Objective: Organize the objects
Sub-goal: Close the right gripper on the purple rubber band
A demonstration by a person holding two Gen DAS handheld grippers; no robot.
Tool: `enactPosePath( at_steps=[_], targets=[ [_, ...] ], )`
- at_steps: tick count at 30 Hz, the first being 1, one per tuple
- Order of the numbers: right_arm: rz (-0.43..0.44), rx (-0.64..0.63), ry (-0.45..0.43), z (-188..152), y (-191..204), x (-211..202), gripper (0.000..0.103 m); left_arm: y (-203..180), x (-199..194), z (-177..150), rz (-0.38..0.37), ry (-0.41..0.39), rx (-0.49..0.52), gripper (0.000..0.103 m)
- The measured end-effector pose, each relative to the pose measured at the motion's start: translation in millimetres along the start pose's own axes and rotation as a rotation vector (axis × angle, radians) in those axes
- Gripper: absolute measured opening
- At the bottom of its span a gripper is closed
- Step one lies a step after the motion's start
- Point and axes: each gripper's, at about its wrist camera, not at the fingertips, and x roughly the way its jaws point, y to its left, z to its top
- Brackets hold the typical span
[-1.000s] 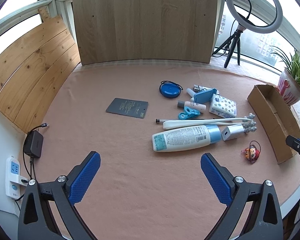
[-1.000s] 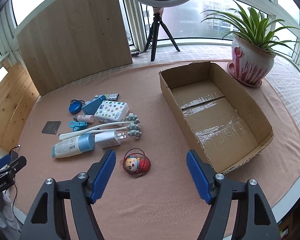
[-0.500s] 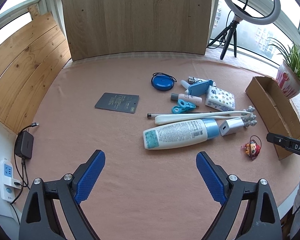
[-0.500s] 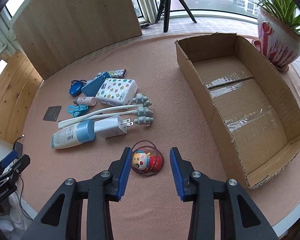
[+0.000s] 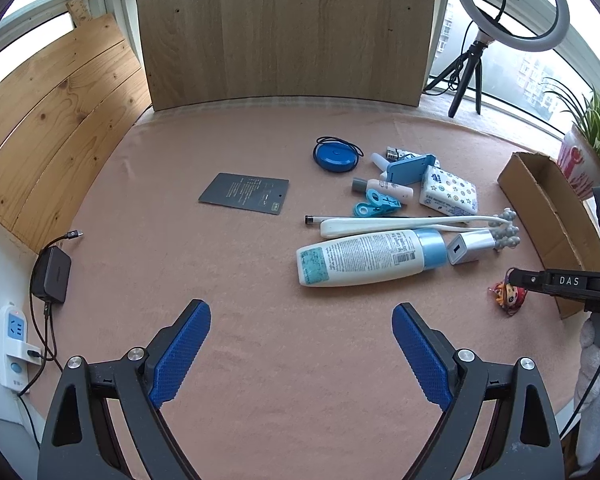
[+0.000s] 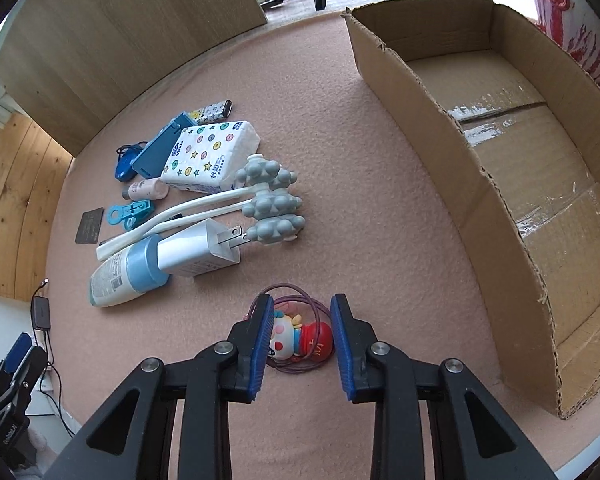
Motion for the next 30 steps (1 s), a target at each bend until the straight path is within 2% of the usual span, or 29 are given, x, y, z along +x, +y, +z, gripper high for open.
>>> enactPosePath(
  at_steps=[8,10,11,12,19,23,27,30],
  targets=[
    [0.015,-0.036,-0.016,-17.6,9.4,-6.5,0.021,0.3,4.2,-4.1,-0.009,0.013,-0.004,0.094],
    [0.013,-0.037,-0.023,-22.7,10.7,-9.6,0.012,-1.1,5.3,-5.0,-0.013,0.016,-0.001,0.094],
    [0.032,-0.028,-0.019,-25.2,10.5,-10.5,0.004,-2.0,5.8,-5.5,-0.014,0.018,0.001,0.094],
    [0.051,-0.017,-0.016,-27.8,10.3,-11.5,0.002,-2.9,6.2,-5.9,-0.016,0.019,0.004,0.094],
    [0.041,-0.057,-0.077,-41.5,16.6,-33.4,0.002,-7.8,7.1,-7.2,-0.021,0.022,0.018,0.094],
    [0.080,-0.025,-0.117,-44.0,6.4,-58.3,0.002,-12.2,7.9,-7.7,-0.027,0.024,0.029,0.094],
    [0.050,-0.011,-0.186,-46.8,-2.2,-83.4,0.002,-21.9,9.8,-6.9,-0.042,0.028,0.047,0.094],
    [0.025,-0.014,-0.196,-48.2,-7.5,-90.7,0.002,-37.1,12.7,-5.8,-0.066,0.034,0.074,0.094]
  ],
)
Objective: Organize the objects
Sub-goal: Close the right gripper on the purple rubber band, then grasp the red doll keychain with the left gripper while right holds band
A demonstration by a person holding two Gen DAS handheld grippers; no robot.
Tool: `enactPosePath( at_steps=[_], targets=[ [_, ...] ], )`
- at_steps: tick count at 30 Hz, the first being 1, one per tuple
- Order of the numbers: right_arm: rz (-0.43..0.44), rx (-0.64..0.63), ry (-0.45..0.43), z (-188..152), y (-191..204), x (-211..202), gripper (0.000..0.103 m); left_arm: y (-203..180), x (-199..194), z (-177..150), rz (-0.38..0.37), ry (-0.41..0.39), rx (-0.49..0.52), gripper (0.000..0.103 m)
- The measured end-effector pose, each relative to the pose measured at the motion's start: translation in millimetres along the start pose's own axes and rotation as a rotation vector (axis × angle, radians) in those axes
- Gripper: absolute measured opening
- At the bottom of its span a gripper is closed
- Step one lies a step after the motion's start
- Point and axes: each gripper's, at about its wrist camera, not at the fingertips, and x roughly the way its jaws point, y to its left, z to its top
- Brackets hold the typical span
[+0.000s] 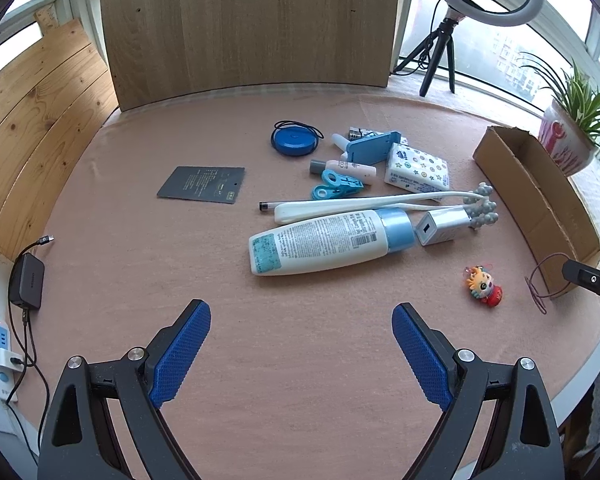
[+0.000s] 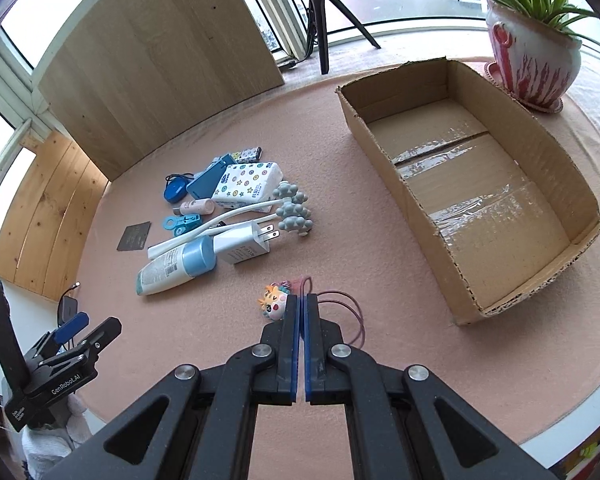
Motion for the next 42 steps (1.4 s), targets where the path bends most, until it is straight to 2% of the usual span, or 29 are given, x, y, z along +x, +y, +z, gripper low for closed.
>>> enactPosePath(
  at_steps=[10,18,19,21,24,28,32,35,37,38,41,42],
  targets=[
    [-0.059,-0.004,0.049,-20.8,-20.0,16.6,0.002,-90.9,32.1,13.3,-0.139,0.033,0.162,0.094],
    [-0.069,0.016,0.088,-33.2,-36.8,25.2,0.004,-141.4,67.1,20.2,-0.190,0.100,0.219,0.094],
    [-0.065,0.019,0.093,-34.5,-38.3,26.5,0.006,-144.9,70.1,20.3,-0.188,0.104,0.221,0.094],
    [-0.063,0.017,0.109,-37.0,-40.0,30.6,0.023,-151.2,77.8,21.5,-0.192,0.119,0.221,0.090],
    [-0.096,0.005,0.115,-40.7,-41.0,36.7,0.037,-158.5,87.2,21.7,-0.195,0.143,0.221,0.085],
    [-0.123,0.011,0.131,-42.0,-44.3,48.7,0.037,-164.8,99.2,21.8,-0.208,0.166,0.215,0.080],
    [-0.137,-0.018,0.123,-40.3,-38.6,54.3,0.038,-169.2,101.6,20.5,-0.217,0.160,0.220,0.065],
    [-0.160,-0.042,0.112,-39.7,-33.4,56.7,0.038,-171.0,103.9,20.5,-0.239,0.154,0.227,0.053],
    [-0.172,-0.077,0.109,-40.4,-28.8,58.2,0.025,-171.4,101.8,20.2,-0.255,0.156,0.227,0.045],
    [-0.181,-0.093,0.111,-40.9,-27.2,59.2,0.013,-172.2,100.5,19.4,-0.265,0.156,0.229,0.039],
    [-0.195,-0.114,0.107,-41.1,-26.7,59.3,0.003,-171.6,97.7,17.9,-0.271,0.150,0.226,0.034],
    [-0.189,-0.111,0.106,-40.7,-27.9,58.6,0.003,-169.3,96.4,17.9,-0.276,0.153,0.221,0.033]
  ],
)
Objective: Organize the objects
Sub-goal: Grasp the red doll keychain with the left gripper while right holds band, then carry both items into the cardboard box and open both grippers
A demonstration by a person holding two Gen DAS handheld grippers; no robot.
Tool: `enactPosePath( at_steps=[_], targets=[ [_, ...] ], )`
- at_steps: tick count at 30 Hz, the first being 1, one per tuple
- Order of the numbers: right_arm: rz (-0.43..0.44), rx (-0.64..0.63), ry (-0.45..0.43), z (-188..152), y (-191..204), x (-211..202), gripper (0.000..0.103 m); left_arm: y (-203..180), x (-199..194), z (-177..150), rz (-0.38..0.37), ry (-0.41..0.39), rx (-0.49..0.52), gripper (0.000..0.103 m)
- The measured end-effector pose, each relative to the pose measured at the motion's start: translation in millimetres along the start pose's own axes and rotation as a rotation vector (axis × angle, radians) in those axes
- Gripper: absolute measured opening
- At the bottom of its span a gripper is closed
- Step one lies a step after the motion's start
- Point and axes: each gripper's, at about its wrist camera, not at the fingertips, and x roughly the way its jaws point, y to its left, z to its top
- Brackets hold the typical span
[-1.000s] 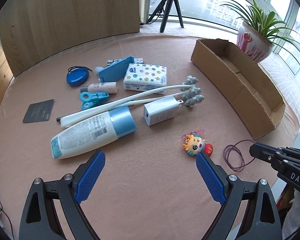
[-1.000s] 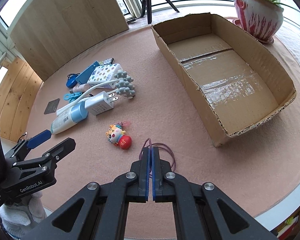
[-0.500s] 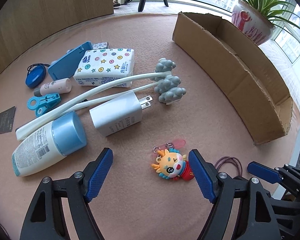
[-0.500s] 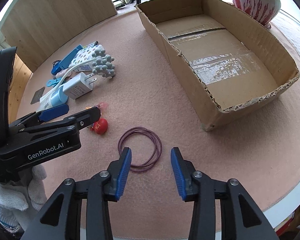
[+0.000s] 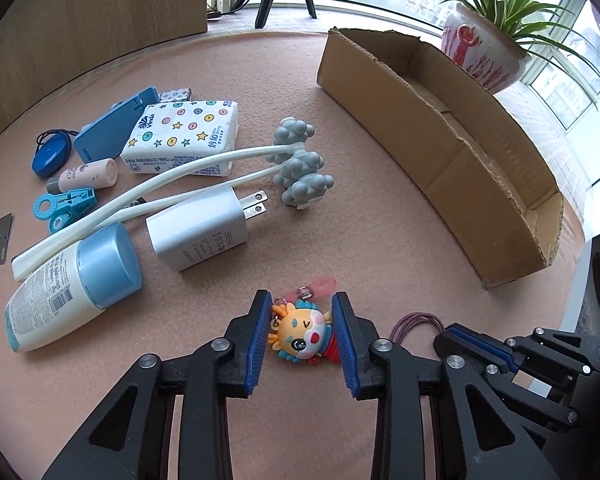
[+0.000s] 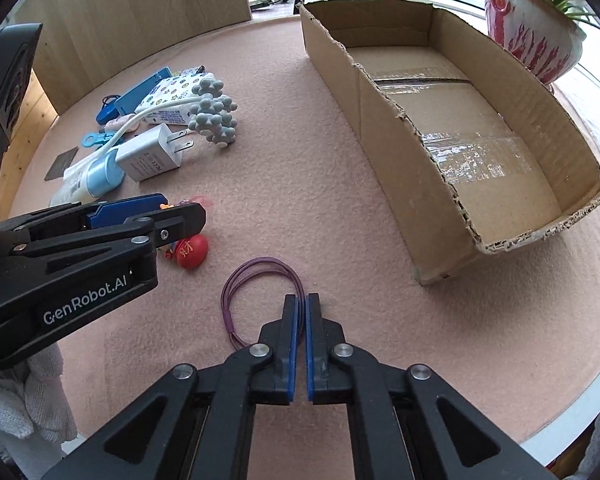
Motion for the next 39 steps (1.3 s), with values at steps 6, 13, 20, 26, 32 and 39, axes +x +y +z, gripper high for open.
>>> enactPosePath(
  at_steps=[6,13,20,26,32,39],
  targets=[
    [0.014,0.017,-0.027,1.3,-8.2,-11.1,0.003,14.9,-12.0,-7.1,0.017,-0.012,-0.039,0.032],
    [0.041,0.013,-0.106,9.6,-12.5,-42.6,0.003,25.6,-38.7,-6.9,0.021,-0.057,-0.085,0.031],
    [0.076,0.011,-0.197,26.3,-18.6,-80.2,0.003,10.9,-67.7,7.0,0.004,-0.130,-0.074,0.031],
    [0.074,0.023,-0.281,41.9,-35.1,-113.0,0.003,-21.5,-80.9,38.4,-0.029,-0.186,-0.035,0.031],
    [0.016,0.055,-0.327,56.0,-69.4,-127.2,0.003,-67.4,-80.6,71.3,-0.059,-0.221,0.015,0.031],
    [-0.016,0.085,-0.327,69.9,-105.1,-118.9,0.003,-107.2,-56.0,98.8,-0.057,-0.210,0.050,0.031]
  ],
)
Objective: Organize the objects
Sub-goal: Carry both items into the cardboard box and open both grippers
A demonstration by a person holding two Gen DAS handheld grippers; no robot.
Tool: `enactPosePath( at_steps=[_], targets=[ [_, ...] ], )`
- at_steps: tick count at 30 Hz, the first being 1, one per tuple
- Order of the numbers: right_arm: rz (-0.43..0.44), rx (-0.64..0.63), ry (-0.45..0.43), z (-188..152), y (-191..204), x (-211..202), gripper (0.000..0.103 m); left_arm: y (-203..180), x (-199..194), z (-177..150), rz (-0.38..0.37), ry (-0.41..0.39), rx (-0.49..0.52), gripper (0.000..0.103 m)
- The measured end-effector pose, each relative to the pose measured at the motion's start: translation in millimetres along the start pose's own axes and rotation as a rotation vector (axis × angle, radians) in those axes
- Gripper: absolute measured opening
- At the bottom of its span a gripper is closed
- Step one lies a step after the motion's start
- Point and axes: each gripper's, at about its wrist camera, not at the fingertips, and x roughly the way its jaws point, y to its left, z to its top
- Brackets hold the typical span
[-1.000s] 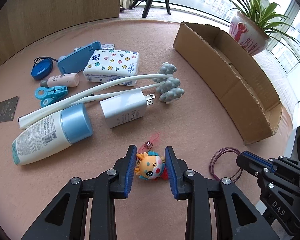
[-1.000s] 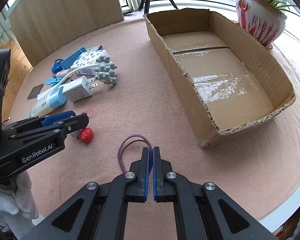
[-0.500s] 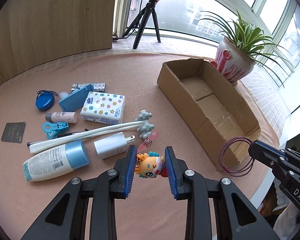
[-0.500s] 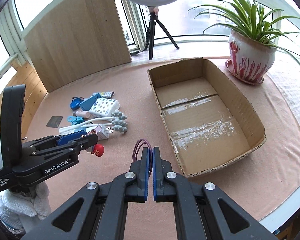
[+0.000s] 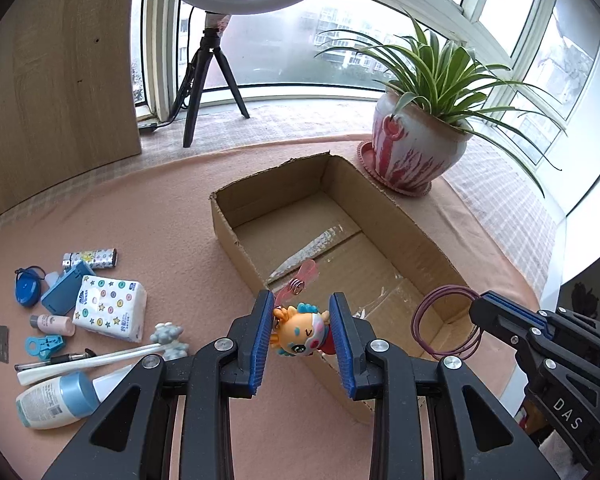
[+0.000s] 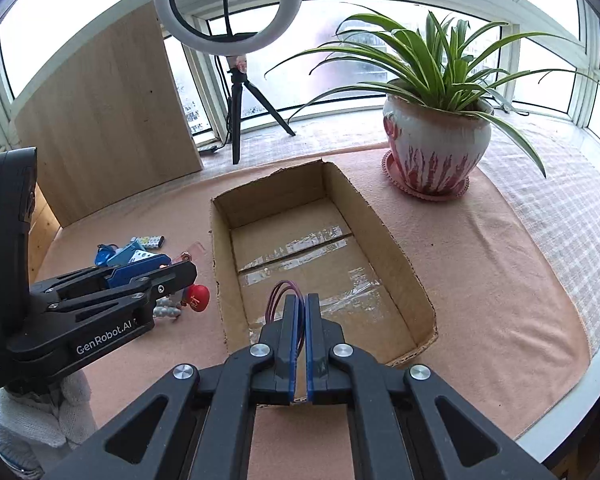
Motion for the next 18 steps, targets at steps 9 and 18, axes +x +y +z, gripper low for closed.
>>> enactPosePath(
  at_steps=[9,18],
  targets=[
    [-0.006,0.000,0.045,8.7,-23.0,25.4,0.017,-1.2,25.3,11.2,0.023,0.016,-0.023,0.063],
    [-0.015,0.036,0.050,7.1,-27.1,32.7,0.059,45.7,4.9,6.9,0.092,-0.019,-0.086,0.065]
  ],
)
